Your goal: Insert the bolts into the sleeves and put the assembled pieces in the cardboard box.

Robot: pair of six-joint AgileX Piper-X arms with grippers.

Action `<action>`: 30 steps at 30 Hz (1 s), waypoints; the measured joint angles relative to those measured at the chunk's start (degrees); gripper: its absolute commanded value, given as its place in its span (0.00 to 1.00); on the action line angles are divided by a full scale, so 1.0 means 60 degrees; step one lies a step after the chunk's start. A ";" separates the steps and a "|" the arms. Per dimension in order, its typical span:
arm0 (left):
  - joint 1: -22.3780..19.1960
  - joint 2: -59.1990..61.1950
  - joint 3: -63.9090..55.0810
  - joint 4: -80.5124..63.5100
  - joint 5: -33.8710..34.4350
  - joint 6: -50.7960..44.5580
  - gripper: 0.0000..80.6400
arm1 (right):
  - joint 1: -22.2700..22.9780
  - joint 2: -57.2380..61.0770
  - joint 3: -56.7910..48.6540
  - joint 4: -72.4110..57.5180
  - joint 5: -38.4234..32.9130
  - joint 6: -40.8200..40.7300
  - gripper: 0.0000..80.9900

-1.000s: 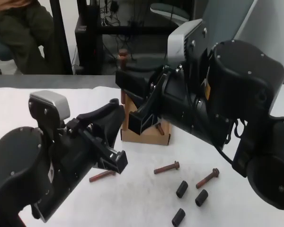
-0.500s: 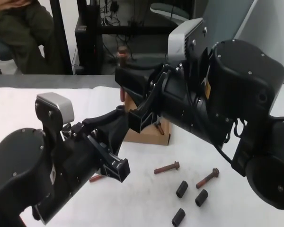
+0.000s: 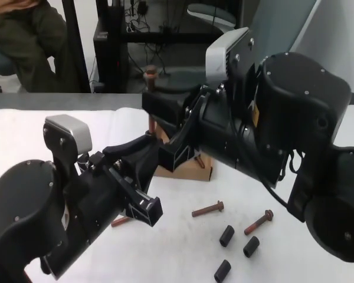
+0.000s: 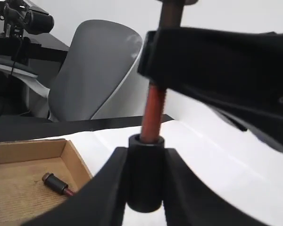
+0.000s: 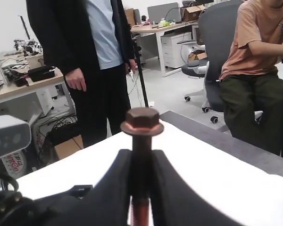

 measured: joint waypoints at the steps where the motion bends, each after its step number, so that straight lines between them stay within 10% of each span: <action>1: -0.0003 0.0000 0.0000 -0.0045 0.0000 0.0000 0.02 | 0.0026 0.0013 0.0000 0.0008 0.0000 0.0000 0.00; 9: 0.0002 0.0000 0.0000 -0.0091 -0.0073 0.0000 0.02 | 0.0133 0.0148 0.0000 0.0038 0.0136 0.0000 0.04; 15: 0.0002 0.0000 0.0000 -0.0091 -0.0073 0.0000 0.02 | 0.0203 0.0148 0.0000 0.0371 -0.0116 0.0216 0.86; 23: 0.0002 0.0000 0.0000 -0.0103 -0.0073 0.0000 0.02 | 0.0236 0.0148 0.0000 0.0557 0.0776 0.0223 0.78; 30: 0.0096 0.0071 -0.0265 0.0921 -0.0271 0.0357 0.02 | -0.0335 -0.0657 -0.0017 0.2245 0.4164 -0.1563 0.80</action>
